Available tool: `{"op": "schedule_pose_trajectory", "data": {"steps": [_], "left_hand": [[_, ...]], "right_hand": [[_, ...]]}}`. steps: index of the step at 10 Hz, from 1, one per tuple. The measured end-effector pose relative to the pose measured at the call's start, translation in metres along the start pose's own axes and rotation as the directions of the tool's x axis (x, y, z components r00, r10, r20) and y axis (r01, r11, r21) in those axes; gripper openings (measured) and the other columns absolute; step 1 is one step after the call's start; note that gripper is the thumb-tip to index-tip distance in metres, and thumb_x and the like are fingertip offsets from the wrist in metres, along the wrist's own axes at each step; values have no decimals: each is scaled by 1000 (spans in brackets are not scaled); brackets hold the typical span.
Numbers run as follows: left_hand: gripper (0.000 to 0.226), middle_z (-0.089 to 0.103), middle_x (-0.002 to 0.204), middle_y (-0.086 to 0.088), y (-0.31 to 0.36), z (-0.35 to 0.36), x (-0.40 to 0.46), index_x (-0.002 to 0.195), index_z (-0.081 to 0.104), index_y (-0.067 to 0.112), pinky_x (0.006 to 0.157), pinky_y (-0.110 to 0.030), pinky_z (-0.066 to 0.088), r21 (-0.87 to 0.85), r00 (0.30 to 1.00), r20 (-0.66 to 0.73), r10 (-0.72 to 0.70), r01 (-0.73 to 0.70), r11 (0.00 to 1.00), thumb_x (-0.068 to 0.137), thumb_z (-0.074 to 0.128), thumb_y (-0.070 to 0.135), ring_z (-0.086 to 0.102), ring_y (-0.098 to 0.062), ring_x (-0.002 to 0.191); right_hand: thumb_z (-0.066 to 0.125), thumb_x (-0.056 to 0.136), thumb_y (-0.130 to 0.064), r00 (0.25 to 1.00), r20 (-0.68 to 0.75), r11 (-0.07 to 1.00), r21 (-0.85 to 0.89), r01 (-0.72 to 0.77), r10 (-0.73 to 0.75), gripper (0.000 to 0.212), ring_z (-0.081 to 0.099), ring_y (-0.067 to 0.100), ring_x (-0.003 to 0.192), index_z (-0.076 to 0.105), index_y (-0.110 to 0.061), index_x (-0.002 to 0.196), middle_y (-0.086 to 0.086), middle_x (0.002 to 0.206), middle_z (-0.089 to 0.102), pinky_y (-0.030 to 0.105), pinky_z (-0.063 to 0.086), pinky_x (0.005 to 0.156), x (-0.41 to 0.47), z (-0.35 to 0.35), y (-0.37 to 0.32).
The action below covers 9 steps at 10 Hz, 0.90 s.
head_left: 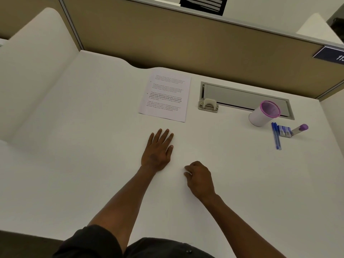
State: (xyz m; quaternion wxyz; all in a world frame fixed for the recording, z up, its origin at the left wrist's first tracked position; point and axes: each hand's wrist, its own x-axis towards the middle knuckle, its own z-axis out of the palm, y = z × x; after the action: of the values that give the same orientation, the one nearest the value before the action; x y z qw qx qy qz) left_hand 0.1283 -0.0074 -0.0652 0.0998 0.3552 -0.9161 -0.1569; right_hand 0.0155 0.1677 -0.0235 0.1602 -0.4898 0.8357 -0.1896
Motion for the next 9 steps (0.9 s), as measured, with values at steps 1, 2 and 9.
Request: {"op": "schedule_pose_trajectory", "data": {"steps": [1, 2, 9], "left_hand": [[54, 18, 166, 5, 0, 1, 0, 157, 25, 28, 127, -42, 6, 1, 1000, 5, -2, 2, 1000, 105, 30, 41, 8, -17, 155], [55, 16, 166, 5, -1, 1, 1, 158, 23, 28, 127, -42, 5, 2, 1000, 15, -4, 4, 1000, 105, 29, 42, 6, -17, 155], [56, 14, 167, 6, -1, 1, 2, 158, 20, 29, 127, -42, 2, 18, 999, 43, -13, 13, 1000, 104, 26, 43, 4, -16, 155]], "right_hand": [[68, 85, -13, 999, -29, 999, 37, -16, 17, 12, 66, 19, 84, 75, -12, 94, 2, 93, 69, 27, 49, 76, 4, 3, -5], [70, 84, -12, 999, -31, 995, 91, -35, 38, 9, 67, 18, 85, 77, -13, 90, 2, 92, 73, 26, 51, 80, 13, 3, -8], [40, 87, 2, 935, 215, 894, -297, 337, -281, 24, 55, 31, 84, 63, -5, 94, 13, 91, 60, 38, 43, 68, 27, -4, -30]]}}
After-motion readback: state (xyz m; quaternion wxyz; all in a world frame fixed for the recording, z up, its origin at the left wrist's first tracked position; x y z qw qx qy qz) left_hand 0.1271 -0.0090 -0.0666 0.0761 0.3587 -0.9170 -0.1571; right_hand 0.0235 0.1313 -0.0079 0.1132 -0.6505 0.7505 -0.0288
